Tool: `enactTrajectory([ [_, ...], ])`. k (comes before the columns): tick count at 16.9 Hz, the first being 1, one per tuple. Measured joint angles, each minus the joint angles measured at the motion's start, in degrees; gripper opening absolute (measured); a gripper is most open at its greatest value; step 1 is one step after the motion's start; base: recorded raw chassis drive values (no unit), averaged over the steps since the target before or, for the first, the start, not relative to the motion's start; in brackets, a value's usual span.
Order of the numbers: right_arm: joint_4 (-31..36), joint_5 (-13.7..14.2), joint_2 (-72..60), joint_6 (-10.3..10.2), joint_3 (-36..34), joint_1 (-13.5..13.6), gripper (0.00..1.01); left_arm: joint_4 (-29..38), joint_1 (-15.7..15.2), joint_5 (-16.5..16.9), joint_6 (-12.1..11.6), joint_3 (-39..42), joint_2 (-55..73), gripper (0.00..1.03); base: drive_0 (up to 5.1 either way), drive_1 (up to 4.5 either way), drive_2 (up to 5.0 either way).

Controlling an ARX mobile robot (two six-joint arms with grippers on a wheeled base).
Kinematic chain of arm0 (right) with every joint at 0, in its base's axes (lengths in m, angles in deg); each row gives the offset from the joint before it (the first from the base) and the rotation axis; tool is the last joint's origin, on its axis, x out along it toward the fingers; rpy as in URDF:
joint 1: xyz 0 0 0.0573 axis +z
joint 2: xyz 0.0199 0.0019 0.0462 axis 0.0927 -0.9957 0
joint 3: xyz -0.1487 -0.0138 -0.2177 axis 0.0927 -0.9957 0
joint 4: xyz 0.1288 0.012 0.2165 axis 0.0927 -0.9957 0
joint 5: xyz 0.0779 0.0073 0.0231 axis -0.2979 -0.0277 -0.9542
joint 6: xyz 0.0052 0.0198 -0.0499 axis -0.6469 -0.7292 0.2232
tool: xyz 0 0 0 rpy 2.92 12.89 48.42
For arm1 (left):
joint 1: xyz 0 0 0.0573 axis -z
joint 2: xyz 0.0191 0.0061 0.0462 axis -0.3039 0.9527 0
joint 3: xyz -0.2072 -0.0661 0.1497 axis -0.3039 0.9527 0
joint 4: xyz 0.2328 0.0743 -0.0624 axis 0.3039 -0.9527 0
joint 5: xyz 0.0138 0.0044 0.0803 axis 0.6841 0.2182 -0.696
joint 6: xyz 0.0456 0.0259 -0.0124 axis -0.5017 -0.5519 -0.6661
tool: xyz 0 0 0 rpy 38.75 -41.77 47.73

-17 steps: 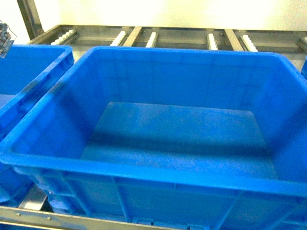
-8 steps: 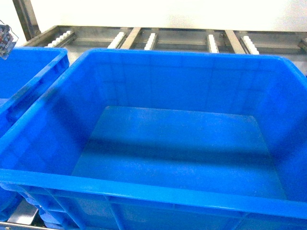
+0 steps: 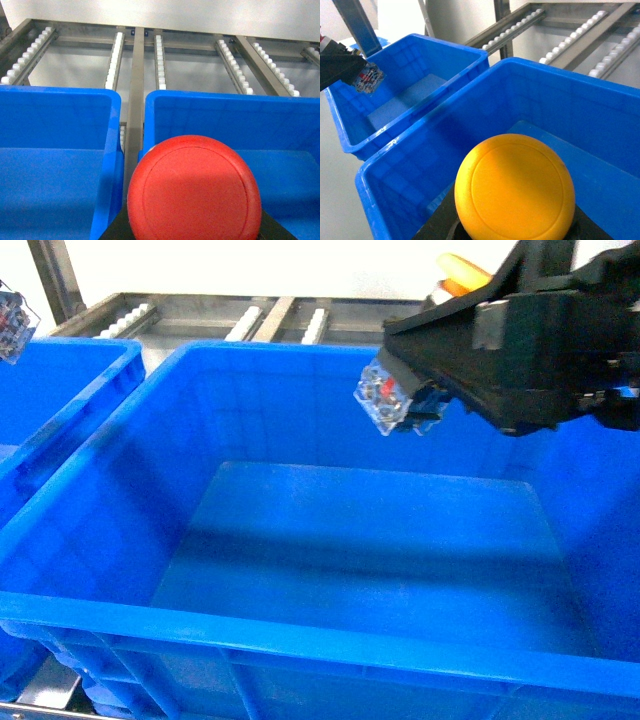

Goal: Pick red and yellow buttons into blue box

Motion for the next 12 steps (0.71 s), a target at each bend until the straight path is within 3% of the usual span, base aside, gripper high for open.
enactTrajectory([
  [2,-0.13,-2.45,-7.08,0.63,3.32,0.02,0.26,0.00,0.00,0.00,0.00,0.00,0.00,0.24,0.0,0.00,0.0],
  [5,-5.92,-5.22,-11.65,1.77,6.27,0.72,0.26,-0.02,0.00,0.00,0.00,0.00,0.00,0.24,0.0,0.00,0.0],
  [8,-6.67,-5.20,-14.36,4.04,7.91,1.07,0.26,-0.02,0.00,0.00,0.00,0.00,0.00,0.24,0.0,0.00,0.0],
  [11,-6.64,-5.16,-14.78,4.83,8.17,1.07,0.26,-0.02,-0.02,-0.02,0.00,-0.02,0.00,0.24,0.0,0.00,0.0],
  [12,-6.62,-5.18,-14.78,5.01,8.20,1.07,0.33,-0.02,-0.02,-0.02,0.00,0.00,0.00,0.24,0.0,0.00,0.0],
])
